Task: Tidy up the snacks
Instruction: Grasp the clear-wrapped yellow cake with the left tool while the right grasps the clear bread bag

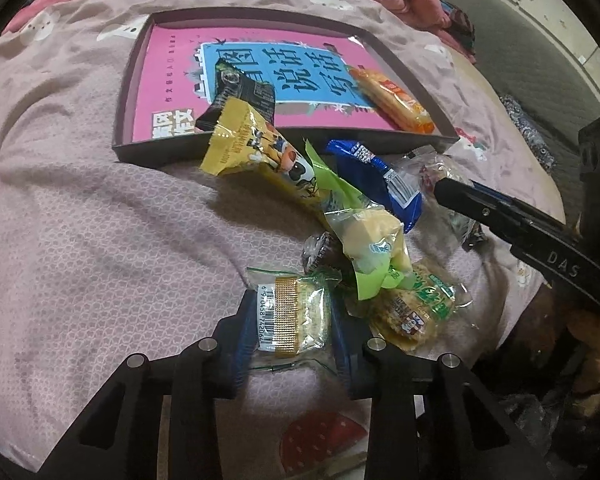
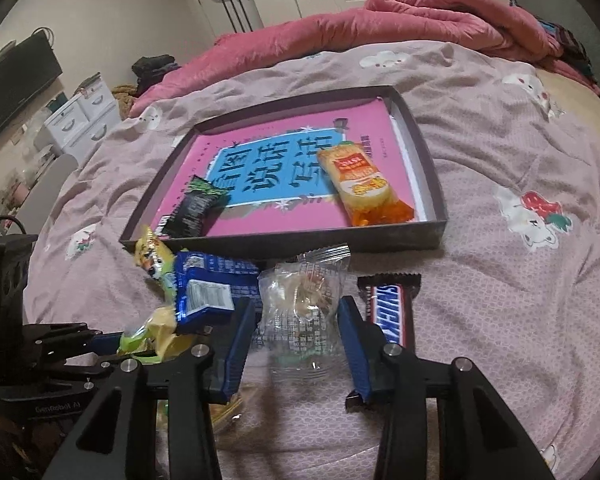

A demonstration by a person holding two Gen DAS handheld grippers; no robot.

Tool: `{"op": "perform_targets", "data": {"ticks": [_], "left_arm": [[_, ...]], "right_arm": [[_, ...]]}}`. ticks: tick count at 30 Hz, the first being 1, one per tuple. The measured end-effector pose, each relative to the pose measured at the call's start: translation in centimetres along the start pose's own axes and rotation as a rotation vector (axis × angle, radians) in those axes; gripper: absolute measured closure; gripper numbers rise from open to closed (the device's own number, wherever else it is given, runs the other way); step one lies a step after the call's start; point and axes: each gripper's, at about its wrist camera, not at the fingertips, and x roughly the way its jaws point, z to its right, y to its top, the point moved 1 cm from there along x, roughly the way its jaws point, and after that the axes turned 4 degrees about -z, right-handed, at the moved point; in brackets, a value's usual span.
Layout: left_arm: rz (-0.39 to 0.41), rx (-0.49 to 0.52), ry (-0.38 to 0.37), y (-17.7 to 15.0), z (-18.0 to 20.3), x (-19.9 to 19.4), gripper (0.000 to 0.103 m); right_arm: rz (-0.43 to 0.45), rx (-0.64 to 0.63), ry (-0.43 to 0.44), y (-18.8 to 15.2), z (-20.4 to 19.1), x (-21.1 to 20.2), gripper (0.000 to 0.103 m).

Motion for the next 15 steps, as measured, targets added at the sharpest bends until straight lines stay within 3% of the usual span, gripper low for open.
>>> {"op": "perform_targets", "data": {"ticks": [9, 15], "left_arm": [[0.066, -0.029, 0.007, 0.1, -0.7, -3.2, 0.069], [0.114, -0.071, 0.025, 0.8, -1.8, -4.9, 0.068]], "right_arm": [[0.014, -0.014, 0.013, -0.2, -0.4, -1.0, 0.06], [0.078, -0.044, 0.026, 0.3, -1.2, -2.9, 0.06]]}}
